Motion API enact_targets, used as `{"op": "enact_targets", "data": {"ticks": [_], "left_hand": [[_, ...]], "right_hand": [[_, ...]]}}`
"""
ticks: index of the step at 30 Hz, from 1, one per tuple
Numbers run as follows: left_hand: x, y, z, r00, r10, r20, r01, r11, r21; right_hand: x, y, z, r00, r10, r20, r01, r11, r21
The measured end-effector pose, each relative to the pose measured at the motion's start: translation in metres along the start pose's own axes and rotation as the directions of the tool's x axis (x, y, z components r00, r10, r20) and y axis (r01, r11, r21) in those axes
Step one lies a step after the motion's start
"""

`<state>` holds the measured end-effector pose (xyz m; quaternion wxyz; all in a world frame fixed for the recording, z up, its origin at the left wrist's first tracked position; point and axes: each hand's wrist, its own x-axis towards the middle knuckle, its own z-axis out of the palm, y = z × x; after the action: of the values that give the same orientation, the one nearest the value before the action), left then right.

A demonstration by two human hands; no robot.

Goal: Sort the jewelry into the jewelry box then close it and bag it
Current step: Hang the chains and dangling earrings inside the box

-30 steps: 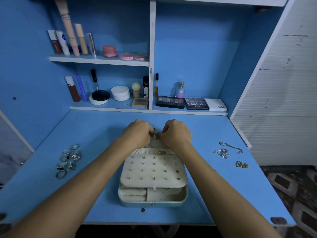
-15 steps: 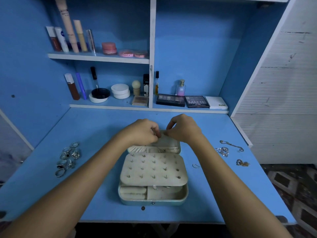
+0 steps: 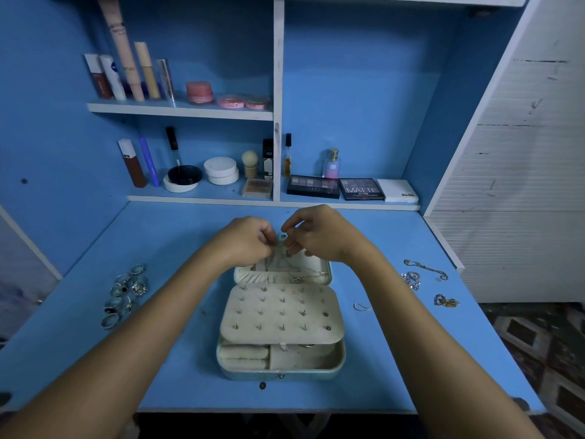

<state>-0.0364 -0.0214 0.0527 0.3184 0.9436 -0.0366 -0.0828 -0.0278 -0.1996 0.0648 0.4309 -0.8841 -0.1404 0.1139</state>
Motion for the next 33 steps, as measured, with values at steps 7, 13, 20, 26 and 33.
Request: {"op": "enact_targets", "data": {"ticks": [7, 13, 20, 26, 33], "left_hand": [[-0.003, 0.002, 0.006, 0.977, 0.145, 0.155, -0.167, 0.975, 0.145], [-0.002, 0.009, 0.017, 0.958, 0.211, 0.192, -0.241, 0.959, 0.147], [0.002, 0.016, 0.021, 0.957, 0.199, 0.209, -0.239, 0.952, 0.19], [0.005, 0.012, 0.021, 0.964, 0.193, 0.182, -0.232, 0.947, 0.224], [0.006, 0.006, 0.02, 0.969, 0.211, 0.125, -0.233, 0.952, 0.198]], "right_hand": [[-0.004, 0.007, -0.006, 0.997, 0.032, -0.069, -0.039, 0.995, -0.096], [-0.009, 0.013, -0.018, 0.969, 0.236, 0.067, -0.174, 0.854, -0.49], [-0.007, 0.015, -0.011, 0.963, 0.254, 0.085, -0.161, 0.803, -0.573], [-0.008, 0.017, -0.009, 0.966, 0.236, 0.104, -0.132, 0.799, -0.587], [-0.013, 0.013, -0.008, 0.975, 0.192, 0.108, -0.101, 0.826, -0.555]]}}
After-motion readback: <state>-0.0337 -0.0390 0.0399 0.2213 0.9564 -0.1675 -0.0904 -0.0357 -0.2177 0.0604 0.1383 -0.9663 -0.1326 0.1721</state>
